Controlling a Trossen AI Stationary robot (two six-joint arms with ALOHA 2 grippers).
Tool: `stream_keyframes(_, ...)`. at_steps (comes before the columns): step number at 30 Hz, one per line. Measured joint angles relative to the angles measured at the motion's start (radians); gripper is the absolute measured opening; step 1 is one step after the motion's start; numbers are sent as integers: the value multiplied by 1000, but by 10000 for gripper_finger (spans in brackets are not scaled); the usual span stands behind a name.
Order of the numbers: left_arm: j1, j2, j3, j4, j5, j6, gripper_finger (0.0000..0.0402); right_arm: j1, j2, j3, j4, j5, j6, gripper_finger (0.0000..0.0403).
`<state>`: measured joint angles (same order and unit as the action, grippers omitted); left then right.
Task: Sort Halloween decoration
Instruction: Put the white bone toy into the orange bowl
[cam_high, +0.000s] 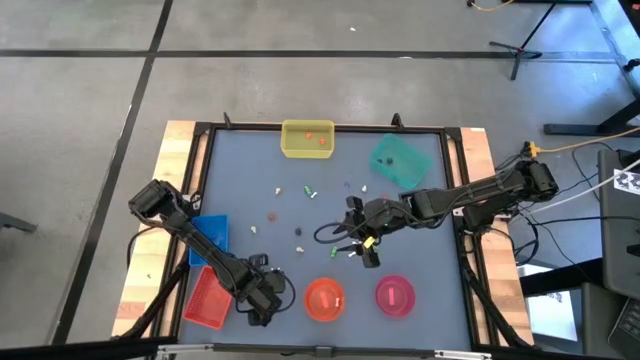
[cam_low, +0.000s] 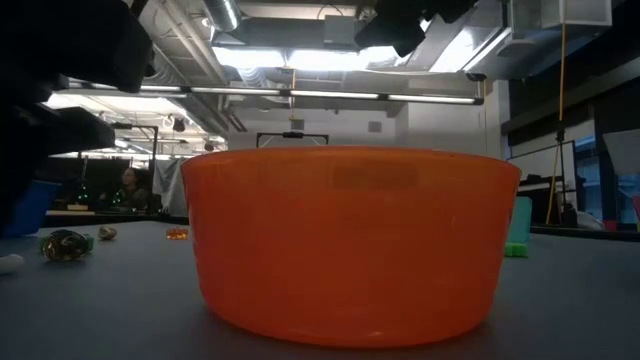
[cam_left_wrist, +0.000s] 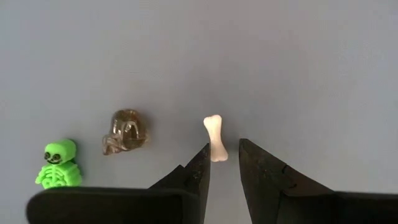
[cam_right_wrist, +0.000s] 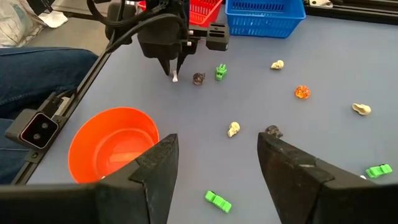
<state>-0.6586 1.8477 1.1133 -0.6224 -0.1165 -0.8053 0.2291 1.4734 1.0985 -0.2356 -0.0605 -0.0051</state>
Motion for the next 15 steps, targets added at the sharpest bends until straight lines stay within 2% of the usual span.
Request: stream_keyframes(15, 1, 19, 1, 2, -6, -3, 68, 0, 0, 0, 0, 0, 0, 218)
